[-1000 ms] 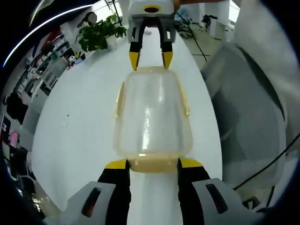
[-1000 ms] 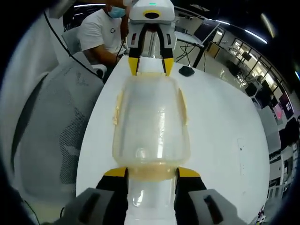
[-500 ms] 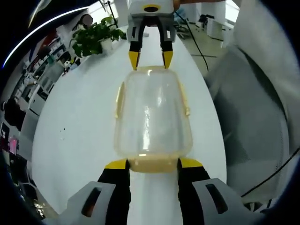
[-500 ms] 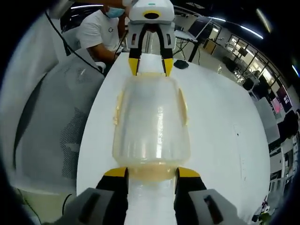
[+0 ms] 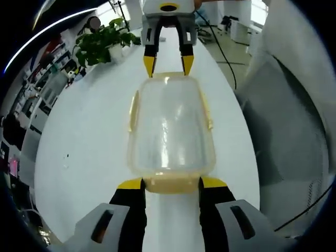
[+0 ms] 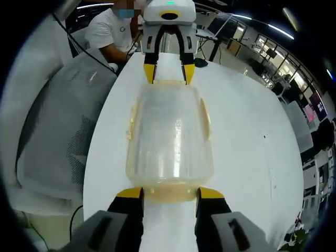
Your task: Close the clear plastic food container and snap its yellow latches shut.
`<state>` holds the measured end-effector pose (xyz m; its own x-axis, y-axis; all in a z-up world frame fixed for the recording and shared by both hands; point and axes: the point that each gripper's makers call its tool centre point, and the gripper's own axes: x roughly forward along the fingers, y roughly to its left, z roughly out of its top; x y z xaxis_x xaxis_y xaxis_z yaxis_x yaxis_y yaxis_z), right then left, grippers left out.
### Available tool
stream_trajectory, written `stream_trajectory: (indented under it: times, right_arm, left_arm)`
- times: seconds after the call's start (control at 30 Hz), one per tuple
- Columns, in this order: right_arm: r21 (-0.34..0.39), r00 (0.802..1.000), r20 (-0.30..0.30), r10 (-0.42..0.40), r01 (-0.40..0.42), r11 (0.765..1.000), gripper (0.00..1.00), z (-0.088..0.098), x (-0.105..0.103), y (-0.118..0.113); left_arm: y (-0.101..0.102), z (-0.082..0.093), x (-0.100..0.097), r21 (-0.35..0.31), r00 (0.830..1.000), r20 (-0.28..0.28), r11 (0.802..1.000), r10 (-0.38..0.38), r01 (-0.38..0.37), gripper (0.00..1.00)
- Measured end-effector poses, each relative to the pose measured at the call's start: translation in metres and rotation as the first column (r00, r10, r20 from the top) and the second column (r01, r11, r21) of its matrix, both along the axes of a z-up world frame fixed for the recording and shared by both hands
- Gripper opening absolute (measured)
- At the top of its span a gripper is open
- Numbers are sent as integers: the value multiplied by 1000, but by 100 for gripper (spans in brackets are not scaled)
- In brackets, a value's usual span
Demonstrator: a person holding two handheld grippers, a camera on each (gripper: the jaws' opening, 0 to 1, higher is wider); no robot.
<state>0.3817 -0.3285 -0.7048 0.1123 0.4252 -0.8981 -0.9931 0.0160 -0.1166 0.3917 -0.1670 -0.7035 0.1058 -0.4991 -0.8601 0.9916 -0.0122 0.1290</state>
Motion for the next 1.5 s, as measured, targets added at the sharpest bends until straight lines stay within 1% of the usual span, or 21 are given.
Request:
stream_trajectory:
  times: [0.33, 0.5, 0.53, 0.6, 0.67, 0.77, 0.87, 0.93, 1.03, 1.17, 1.27, 1.5]
  right_arm:
    - [11, 999, -30, -16, 16, 1000, 36, -13, 0, -11]
    - [4, 999, -46, -19, 19, 1000, 36, -21, 0, -16]
    - [6, 999, -47, -15, 15, 1000, 36, -23, 0, -16]
    - [17, 999, -50, -23, 23, 1000, 36, -25, 2, -16]
    - [11, 999, -46, -18, 18, 1000, 36, -27, 3, -16]
    - [12, 998, -56, -16, 16, 1000, 36, -29, 3, -15]
    - [9, 999, -52, -13, 14, 1000, 36, -30, 3, -12]
    - [10, 999, -46, -7, 8, 1000, 36, -32, 4, -12]
    - [9, 998, -59, -9, 10, 1000, 36, -35, 2, -11]
    - [-14, 999, -48, -4, 3, 1000, 36, -39, 4, -14]
    - [-7, 998, -67, -9, 9, 1000, 36, -40, 3, -15]
    - [-11, 998, -61, -5, 5, 1000, 37, -40, 4, -16]
  left_arm:
    - [-11, -15, 5, 28, 1000, -13, 1000, -9, 10, 37]
    - [-16, -22, 4, 37, 999, -32, 999, -20, 21, 37]
    - [-16, -24, 3, 40, 999, -45, 999, -18, 20, 37]
    - [-16, -27, 6, 52, 999, -27, 998, -23, 24, 37]
    - [-16, -28, 6, 52, 999, -34, 998, -18, 20, 37]
    - [-14, -31, 6, 62, 999, -43, 998, -22, 24, 37]
    - [-13, -32, 7, 67, 999, -36, 997, -21, 24, 37]
    - [-11, -34, 6, 67, 999, -43, 998, -12, 15, 37]
    - [-11, -38, 5, 81, 999, -48, 997, -13, 17, 37]
    - [-14, -39, 3, 64, 998, -60, 998, 4, 0, 37]
    - [-13, -39, 3, 63, 998, -65, 998, 9, -4, 37]
    - [-15, -38, 3, 68, 998, -66, 998, 9, -4, 37]
